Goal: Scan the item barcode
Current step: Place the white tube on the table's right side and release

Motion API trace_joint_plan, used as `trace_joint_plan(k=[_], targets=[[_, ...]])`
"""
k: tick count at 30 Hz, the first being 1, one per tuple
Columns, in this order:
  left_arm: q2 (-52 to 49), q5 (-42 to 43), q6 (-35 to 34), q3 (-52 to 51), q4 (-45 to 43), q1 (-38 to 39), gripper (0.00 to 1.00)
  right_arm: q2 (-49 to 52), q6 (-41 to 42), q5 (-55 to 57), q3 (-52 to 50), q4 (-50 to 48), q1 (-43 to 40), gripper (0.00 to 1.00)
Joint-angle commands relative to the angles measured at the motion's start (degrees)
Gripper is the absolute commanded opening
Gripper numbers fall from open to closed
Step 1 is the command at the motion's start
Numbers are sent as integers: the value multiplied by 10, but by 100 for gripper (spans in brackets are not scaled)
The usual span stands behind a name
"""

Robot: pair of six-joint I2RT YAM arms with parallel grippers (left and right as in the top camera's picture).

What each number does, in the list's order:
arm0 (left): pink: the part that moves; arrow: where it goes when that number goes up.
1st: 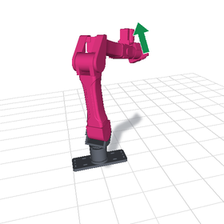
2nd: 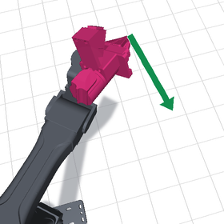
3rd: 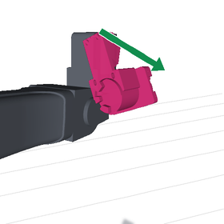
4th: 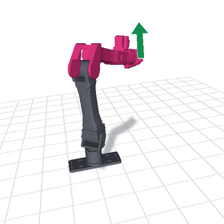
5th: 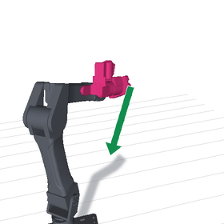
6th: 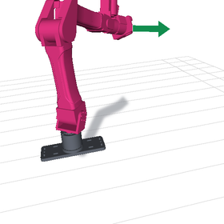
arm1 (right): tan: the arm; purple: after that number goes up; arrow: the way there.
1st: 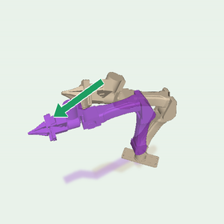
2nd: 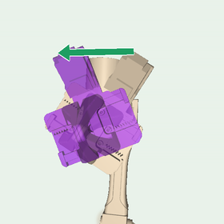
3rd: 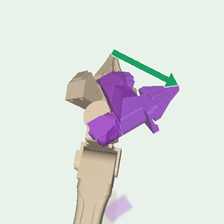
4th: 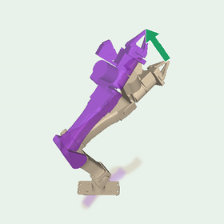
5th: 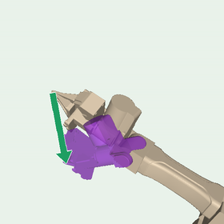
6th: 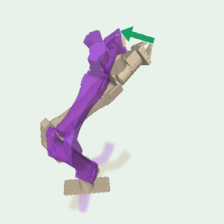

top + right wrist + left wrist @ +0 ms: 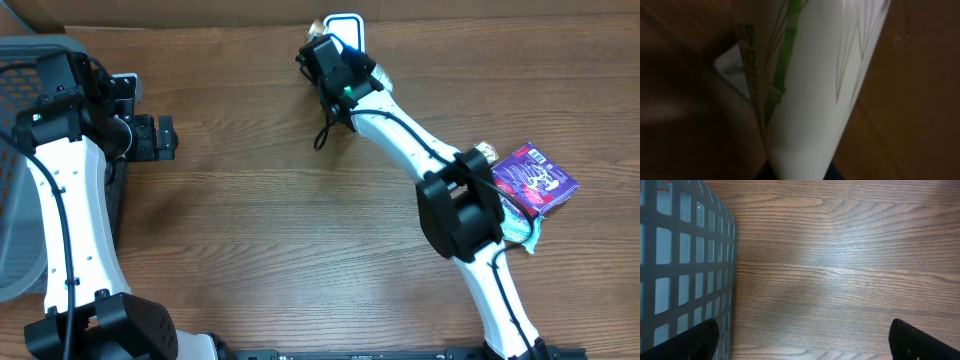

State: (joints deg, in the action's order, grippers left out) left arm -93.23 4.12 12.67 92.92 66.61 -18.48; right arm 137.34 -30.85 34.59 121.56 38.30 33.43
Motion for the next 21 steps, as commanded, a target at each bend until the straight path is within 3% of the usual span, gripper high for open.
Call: trace_joint_plan(k=[1, 4, 8, 11, 21], targets=[[6, 2, 15, -3, 0, -2, 100, -175, 244, -136, 19, 83, -5, 4], [6, 2, 15, -3, 0, -2, 100, -247, 482, -252, 19, 265, -49, 4], [6, 2, 15, -3, 0, -2, 99, -256, 643, -241, 16, 450, -114, 4], [6, 2, 15, -3, 0, -2, 100, -254, 750, -226, -30, 514, -165, 4], [6, 2, 15, -3, 0, -2, 100, -254, 761, -221, -249, 392, -247, 4]])
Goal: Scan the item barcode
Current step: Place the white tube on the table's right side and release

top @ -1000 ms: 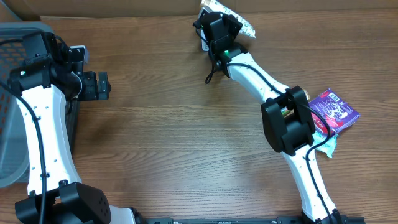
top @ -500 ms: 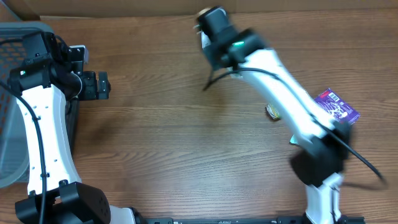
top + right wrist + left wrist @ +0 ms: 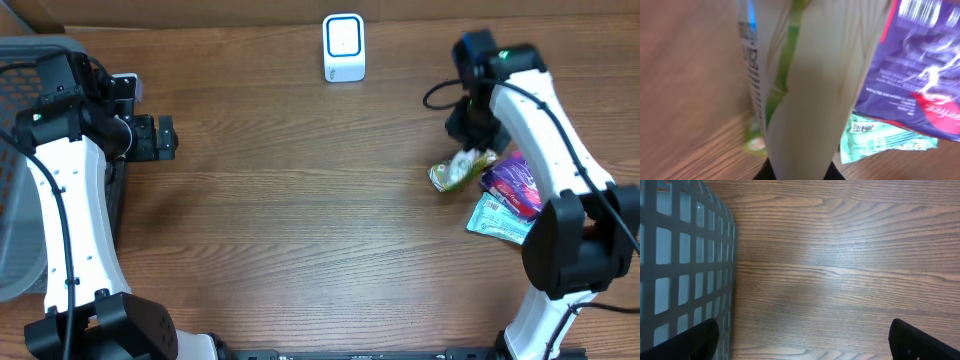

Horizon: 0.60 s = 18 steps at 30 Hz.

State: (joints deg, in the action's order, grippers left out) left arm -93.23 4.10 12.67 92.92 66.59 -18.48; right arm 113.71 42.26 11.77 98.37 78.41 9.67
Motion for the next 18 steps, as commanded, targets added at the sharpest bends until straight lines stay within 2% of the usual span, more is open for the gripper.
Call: trace_joint_plan(k=[1, 4, 5, 8, 10, 12, 16, 18], targets=[[6, 2, 15, -3, 0, -2, 100, -18, 30, 12, -20, -10, -12, 4], [6, 2, 15, -3, 0, -2, 100, -25, 29, 24, -19, -5, -13, 6], [6, 2, 15, -3, 0, -2, 99, -29, 29, 26, -19, -1, -13, 16], [6, 2, 15, -3, 0, -2, 100, -48, 25, 28, -19, 11, -13, 69], [6, 2, 15, -3, 0, -2, 100, -67, 20, 27, -19, 20, -13, 84], [6, 2, 15, -3, 0, -2, 99, -92, 12, 26, -19, 28, -13, 93], [6, 2, 15, -3, 0, -2, 99, -181, -1, 20, -19, 50, -1, 94], [6, 2, 15, -3, 0, -2, 100, -229, -7, 17, -19, 68, 4, 100]])
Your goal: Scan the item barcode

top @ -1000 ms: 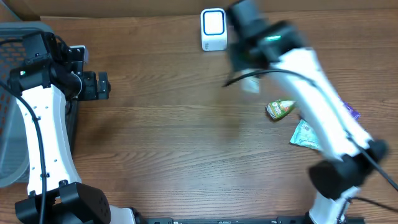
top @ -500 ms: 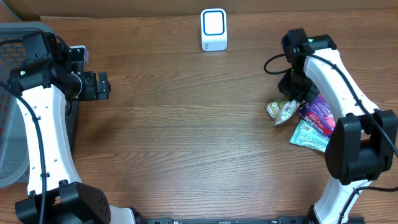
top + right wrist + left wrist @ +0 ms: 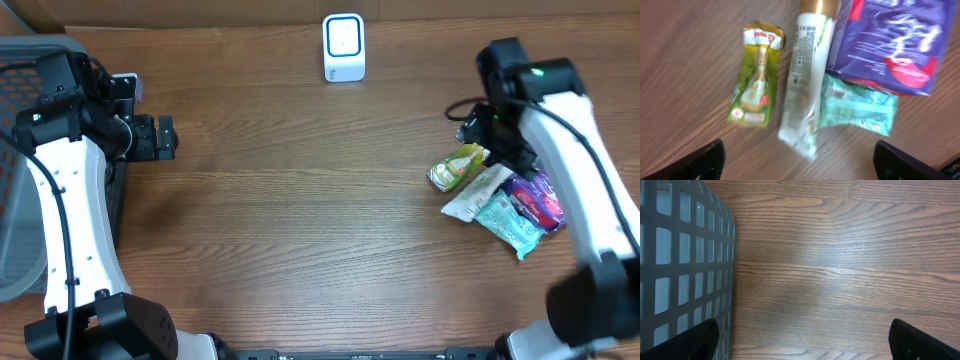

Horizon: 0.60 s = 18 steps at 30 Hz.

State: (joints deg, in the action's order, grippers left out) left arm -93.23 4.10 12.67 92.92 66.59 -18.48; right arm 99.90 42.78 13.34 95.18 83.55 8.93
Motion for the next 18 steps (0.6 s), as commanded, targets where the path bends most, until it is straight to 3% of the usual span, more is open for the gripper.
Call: trace_joint_plan(k=[1, 6, 18], targets=[[6, 2, 15, -3, 0, -2, 99, -118, -12, -7, 13, 28, 12, 100], [6, 2, 15, -3, 0, -2, 100, -234, -12, -57, 13, 86, 12, 100], [6, 2, 15, -3, 0, -2, 100, -457, -12, 1, 13, 122, 12, 100]])
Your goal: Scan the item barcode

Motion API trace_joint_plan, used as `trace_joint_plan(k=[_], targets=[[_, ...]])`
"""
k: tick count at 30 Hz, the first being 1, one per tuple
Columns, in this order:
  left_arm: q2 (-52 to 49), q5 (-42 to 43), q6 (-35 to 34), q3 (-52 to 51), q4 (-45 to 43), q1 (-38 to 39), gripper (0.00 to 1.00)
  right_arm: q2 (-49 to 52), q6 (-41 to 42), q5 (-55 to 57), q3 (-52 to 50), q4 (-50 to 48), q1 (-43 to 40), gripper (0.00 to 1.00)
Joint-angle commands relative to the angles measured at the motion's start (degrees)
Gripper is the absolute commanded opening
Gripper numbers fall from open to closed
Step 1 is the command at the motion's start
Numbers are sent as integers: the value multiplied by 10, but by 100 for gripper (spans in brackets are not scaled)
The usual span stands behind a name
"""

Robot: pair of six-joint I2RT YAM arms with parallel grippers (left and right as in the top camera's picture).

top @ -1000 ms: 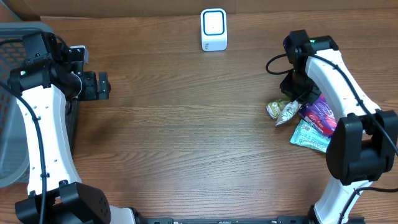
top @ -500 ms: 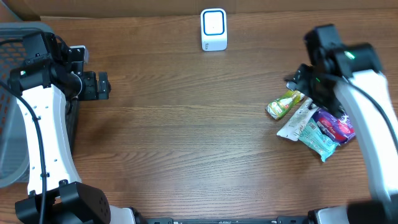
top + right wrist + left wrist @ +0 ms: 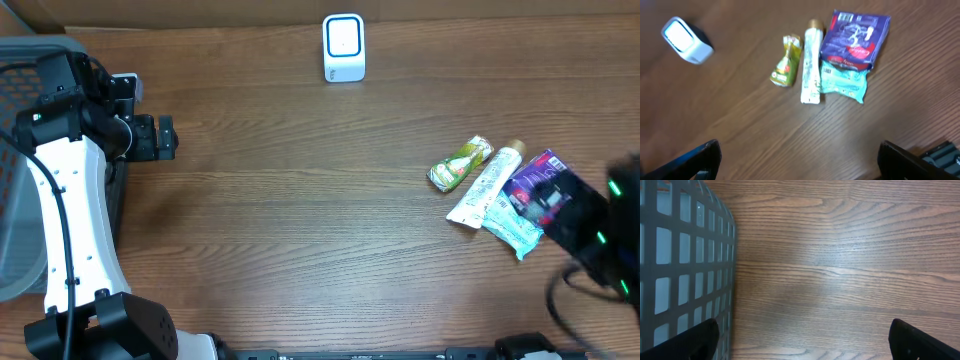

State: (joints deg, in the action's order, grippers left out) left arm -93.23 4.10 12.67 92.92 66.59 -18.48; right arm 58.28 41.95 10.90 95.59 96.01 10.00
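The white scanner (image 3: 343,47) with a blue rim stands at the table's far edge. A white tube with a gold cap (image 3: 483,187) lies flat on the right, between a green sachet (image 3: 461,164) and a purple packet (image 3: 537,180). My right gripper (image 3: 800,160) hangs open and empty, high and on the near side of these items. In its view the tube (image 3: 811,66) and scanner (image 3: 686,40) are far off. In the overhead view the right arm (image 3: 590,240) is a blur at the right edge. My left gripper (image 3: 160,137) is open at far left, holding nothing.
A teal packet (image 3: 512,228) lies partly under the purple one. A grey mesh basket (image 3: 20,150) stands at the left edge, right beside the left gripper; its wall (image 3: 685,255) fills the left of that wrist view.
My right gripper, open just above the tube and packets, has pulled back toward the near right and risen. The tube and other items lie where they were. The left arm is unchanged.
First my right gripper held the white tube up at the scanner. Then it held the tube over the items on the right. After that it was open, with the tube lying between sachet and packets. Now it is withdrawn, empty.
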Motion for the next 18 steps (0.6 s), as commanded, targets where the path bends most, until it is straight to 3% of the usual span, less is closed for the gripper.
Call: trace_joint_plan(k=[1, 4, 9, 13, 18], targets=[[6, 2, 15, -3, 0, -2, 99, -54, -4, 31, 9, -2, 1, 100], [6, 2, 15, -3, 0, -2, 100, -93, -7, 54, 8, 0, 1, 100], [6, 2, 15, -3, 0, -2, 100, -130, -88, 60, -8, -37, 1, 100], [6, 2, 15, -3, 0, -2, 100, -177, -169, 60, -80, -152, 1, 100], [6, 2, 15, -3, 0, -2, 100, -256, -280, 33, -258, -369, 1, 100]])
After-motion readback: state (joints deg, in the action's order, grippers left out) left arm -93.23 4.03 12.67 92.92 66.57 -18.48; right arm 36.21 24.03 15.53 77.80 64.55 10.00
